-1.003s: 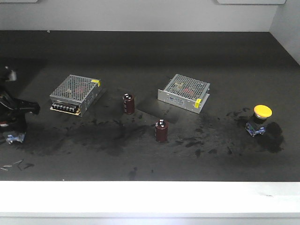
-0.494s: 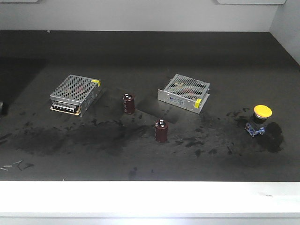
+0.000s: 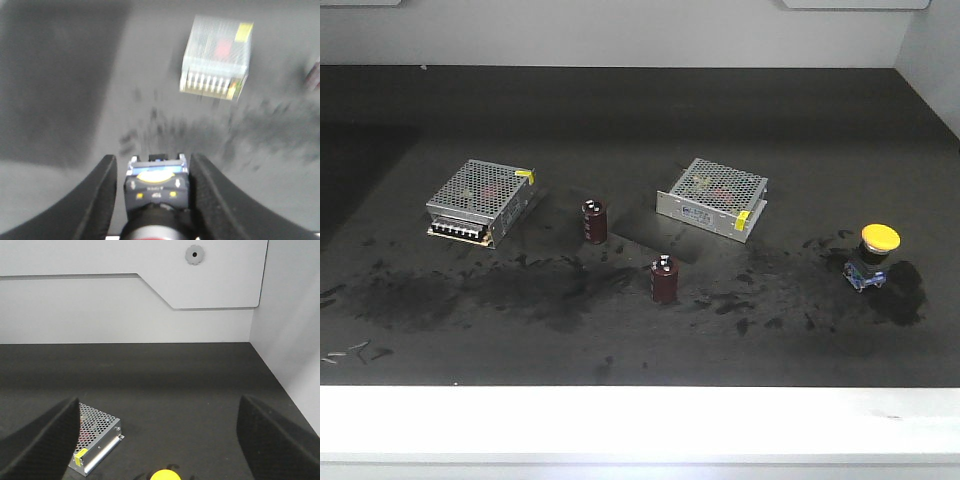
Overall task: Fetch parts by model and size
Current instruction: 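Lift the red-capped button with the left gripper off the bench, then lower the right gripper onto the yellow-capped button and grasp it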
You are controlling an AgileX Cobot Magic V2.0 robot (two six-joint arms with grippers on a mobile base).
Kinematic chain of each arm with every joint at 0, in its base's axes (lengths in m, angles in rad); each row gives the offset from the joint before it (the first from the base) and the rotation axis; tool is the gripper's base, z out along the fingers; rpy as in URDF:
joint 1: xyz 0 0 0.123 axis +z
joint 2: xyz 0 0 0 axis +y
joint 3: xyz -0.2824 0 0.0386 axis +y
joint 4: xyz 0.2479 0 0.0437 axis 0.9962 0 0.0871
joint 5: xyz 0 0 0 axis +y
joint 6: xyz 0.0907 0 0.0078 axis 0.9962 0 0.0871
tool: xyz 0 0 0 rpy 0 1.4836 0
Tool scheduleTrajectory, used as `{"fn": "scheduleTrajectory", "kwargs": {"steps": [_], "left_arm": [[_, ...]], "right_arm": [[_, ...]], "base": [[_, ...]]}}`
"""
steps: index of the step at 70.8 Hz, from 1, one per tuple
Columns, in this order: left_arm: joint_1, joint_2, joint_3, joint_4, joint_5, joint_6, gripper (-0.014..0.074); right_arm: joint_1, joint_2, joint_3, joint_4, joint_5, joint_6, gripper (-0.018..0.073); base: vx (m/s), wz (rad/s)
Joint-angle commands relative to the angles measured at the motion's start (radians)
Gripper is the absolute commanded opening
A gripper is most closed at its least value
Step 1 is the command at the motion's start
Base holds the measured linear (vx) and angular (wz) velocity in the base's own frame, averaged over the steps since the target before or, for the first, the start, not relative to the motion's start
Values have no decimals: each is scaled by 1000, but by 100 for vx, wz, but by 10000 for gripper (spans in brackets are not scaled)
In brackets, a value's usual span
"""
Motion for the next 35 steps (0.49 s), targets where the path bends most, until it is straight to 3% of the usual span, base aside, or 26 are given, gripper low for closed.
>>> {"fn": "scheduleTrajectory", "kwargs": {"steps": [1,13,25,35], "left_arm": [[-7,-100,20,-5,-117,-1,-5],[-7,-253,93,-5,-152,61,-5],[-7,-314,129,-9,-142,67,-5],[-7,-314,131,-13,-137,67,-5]], "right_arm": [[-1,1,-35,-2,-78,-7,594],[-1,1,-35,-2,-78,-7,594],[-1,9,-35,-3,-77,-8,594],[-1,57,-86,-3,42,-8,594]], "base": [[0,0],[0,0],[0,0],[0,0]]}}
